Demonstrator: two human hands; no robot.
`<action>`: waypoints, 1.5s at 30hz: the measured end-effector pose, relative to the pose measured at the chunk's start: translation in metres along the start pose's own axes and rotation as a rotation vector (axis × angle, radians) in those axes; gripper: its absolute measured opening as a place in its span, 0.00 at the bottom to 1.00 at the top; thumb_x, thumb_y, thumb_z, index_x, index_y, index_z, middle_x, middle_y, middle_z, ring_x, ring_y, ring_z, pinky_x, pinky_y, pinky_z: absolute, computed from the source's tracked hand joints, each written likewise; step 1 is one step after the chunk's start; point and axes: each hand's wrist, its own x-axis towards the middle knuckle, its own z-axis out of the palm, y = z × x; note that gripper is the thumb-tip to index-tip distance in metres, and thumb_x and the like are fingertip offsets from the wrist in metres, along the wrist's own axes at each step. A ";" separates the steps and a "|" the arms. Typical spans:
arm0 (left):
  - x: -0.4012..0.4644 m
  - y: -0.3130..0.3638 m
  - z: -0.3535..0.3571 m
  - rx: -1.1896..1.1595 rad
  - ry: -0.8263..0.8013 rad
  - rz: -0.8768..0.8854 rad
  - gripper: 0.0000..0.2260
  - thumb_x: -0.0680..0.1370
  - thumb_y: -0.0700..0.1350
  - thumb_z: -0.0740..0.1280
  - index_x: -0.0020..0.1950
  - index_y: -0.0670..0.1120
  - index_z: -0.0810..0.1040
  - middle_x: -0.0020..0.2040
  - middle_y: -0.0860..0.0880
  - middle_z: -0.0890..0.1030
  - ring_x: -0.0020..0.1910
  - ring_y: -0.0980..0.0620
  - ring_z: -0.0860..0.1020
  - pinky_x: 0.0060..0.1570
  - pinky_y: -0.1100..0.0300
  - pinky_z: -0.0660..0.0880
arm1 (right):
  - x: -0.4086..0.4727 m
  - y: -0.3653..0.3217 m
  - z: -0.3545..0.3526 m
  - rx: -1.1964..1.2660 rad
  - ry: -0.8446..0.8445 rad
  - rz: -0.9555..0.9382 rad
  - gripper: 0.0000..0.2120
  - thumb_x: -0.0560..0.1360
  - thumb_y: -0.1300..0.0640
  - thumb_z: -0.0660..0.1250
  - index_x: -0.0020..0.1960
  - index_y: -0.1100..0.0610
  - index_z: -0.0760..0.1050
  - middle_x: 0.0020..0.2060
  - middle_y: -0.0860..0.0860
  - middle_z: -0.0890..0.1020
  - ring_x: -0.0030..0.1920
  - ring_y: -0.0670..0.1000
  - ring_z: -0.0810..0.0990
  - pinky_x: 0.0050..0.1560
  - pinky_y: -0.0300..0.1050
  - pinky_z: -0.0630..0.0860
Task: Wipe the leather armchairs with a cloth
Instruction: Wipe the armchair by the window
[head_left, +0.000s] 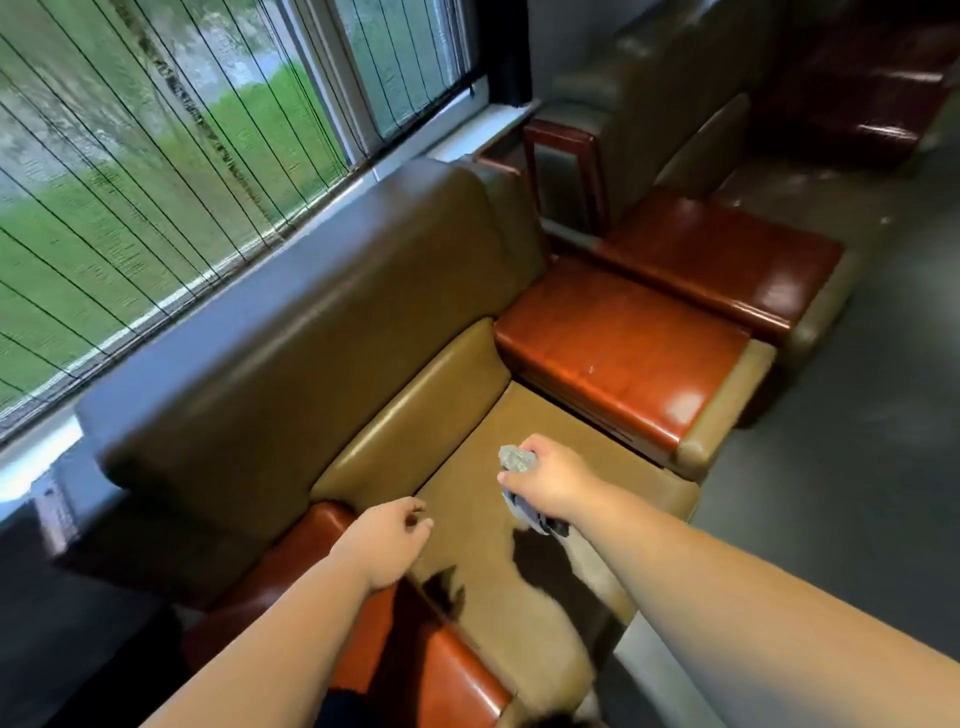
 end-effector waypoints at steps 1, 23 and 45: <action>-0.004 0.017 -0.009 0.009 0.006 0.030 0.22 0.84 0.59 0.63 0.77 0.55 0.74 0.68 0.55 0.82 0.65 0.54 0.80 0.66 0.60 0.73 | -0.008 -0.001 -0.011 -0.015 0.004 -0.008 0.15 0.74 0.42 0.74 0.53 0.47 0.73 0.43 0.45 0.80 0.39 0.45 0.76 0.35 0.42 0.68; -0.141 0.243 0.085 0.087 0.161 0.348 0.24 0.83 0.61 0.60 0.78 0.55 0.72 0.70 0.52 0.81 0.67 0.49 0.79 0.66 0.53 0.76 | -0.217 0.148 -0.144 -0.038 0.274 -0.019 0.12 0.76 0.46 0.72 0.56 0.47 0.75 0.48 0.48 0.82 0.51 0.52 0.81 0.57 0.49 0.79; -0.077 0.675 0.174 0.134 0.092 0.451 0.20 0.84 0.58 0.63 0.75 0.55 0.75 0.63 0.54 0.83 0.60 0.52 0.82 0.61 0.53 0.81 | -0.195 0.449 -0.509 -0.050 0.340 0.219 0.10 0.72 0.44 0.71 0.46 0.48 0.74 0.41 0.46 0.81 0.41 0.49 0.81 0.37 0.42 0.71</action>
